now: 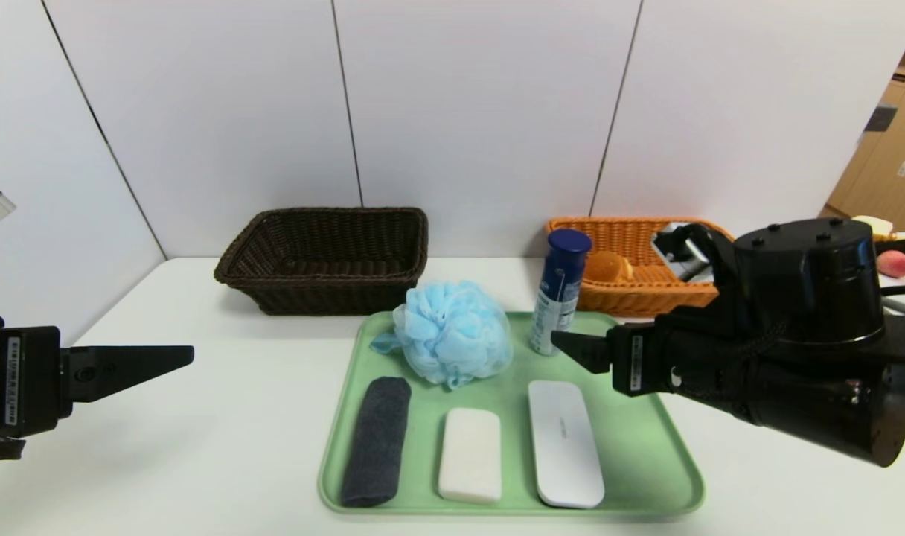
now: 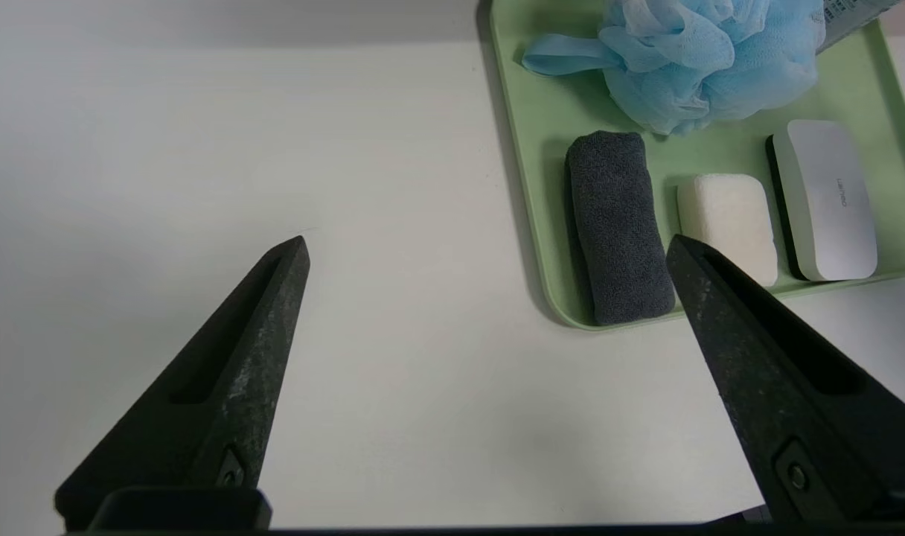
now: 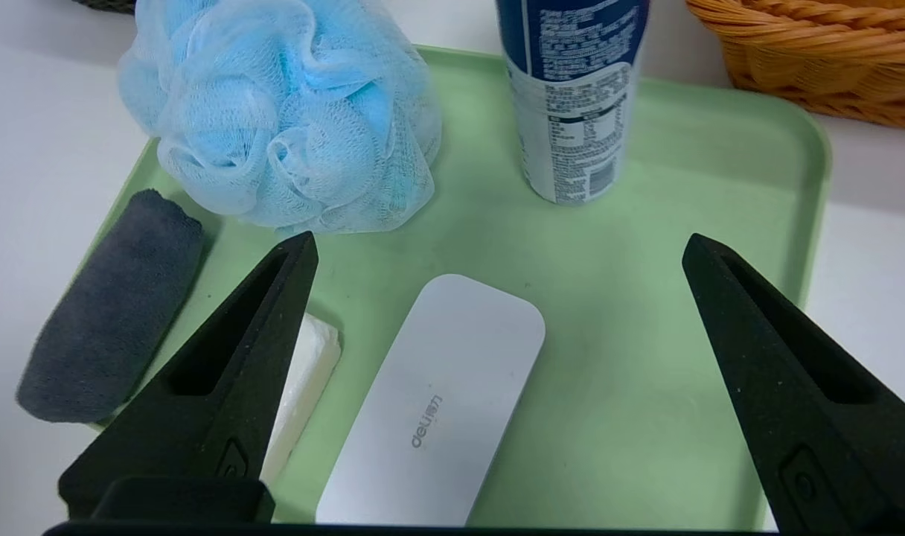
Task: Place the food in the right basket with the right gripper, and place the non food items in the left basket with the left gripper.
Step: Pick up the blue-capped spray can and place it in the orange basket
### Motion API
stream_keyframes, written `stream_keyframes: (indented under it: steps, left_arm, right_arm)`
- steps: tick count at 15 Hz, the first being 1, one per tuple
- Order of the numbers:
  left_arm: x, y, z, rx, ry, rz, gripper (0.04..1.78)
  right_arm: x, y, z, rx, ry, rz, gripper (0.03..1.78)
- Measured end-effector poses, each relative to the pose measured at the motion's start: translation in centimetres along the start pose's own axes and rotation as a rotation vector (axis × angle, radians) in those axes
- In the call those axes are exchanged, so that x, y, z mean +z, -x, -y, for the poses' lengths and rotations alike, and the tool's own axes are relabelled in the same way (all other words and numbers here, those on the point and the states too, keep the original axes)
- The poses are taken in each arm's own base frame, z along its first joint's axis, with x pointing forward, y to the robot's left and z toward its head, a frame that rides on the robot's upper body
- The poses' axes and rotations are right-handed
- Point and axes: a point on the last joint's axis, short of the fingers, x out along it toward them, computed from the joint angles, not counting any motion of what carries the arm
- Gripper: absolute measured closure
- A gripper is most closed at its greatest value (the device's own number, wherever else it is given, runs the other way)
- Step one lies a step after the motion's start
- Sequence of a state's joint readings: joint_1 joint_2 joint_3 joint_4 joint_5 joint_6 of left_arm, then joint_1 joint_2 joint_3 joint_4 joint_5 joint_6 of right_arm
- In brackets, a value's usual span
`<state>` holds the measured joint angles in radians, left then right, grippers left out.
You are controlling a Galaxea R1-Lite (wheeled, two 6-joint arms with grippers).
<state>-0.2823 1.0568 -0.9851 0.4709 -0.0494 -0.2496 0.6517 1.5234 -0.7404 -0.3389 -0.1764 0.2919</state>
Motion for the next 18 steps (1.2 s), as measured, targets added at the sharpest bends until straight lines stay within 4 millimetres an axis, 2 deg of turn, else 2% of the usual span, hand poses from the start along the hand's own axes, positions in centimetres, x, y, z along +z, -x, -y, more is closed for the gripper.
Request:
stream_keyframes:
  steps: [3,9,13,18]
  left_arm:
    - [-0.1,0.1,0.0,0.000,-0.001,-0.003,0.13]
    - [-0.1,0.1,0.0,-0.001,-0.001,-0.001,0.13]
    - [-0.1,0.1,0.0,-0.003,-0.001,-0.002,0.13]
    - [-0.1,0.1,0.0,-0.002,-0.001,-0.003,0.13]
  right_arm:
    - [-1.6,-0.6,-0.2,0.019,0.050,0.039,0.12]
    - [-3.2,-0.5,0.3,0.048,0.107,0.139,0.11]
    - [-3.4,-0.7,0.3,0.062,0.098,0.187,0.11]
    - [-3.4,-2.3,0.3,0.069,0.104,0.274,0.11]
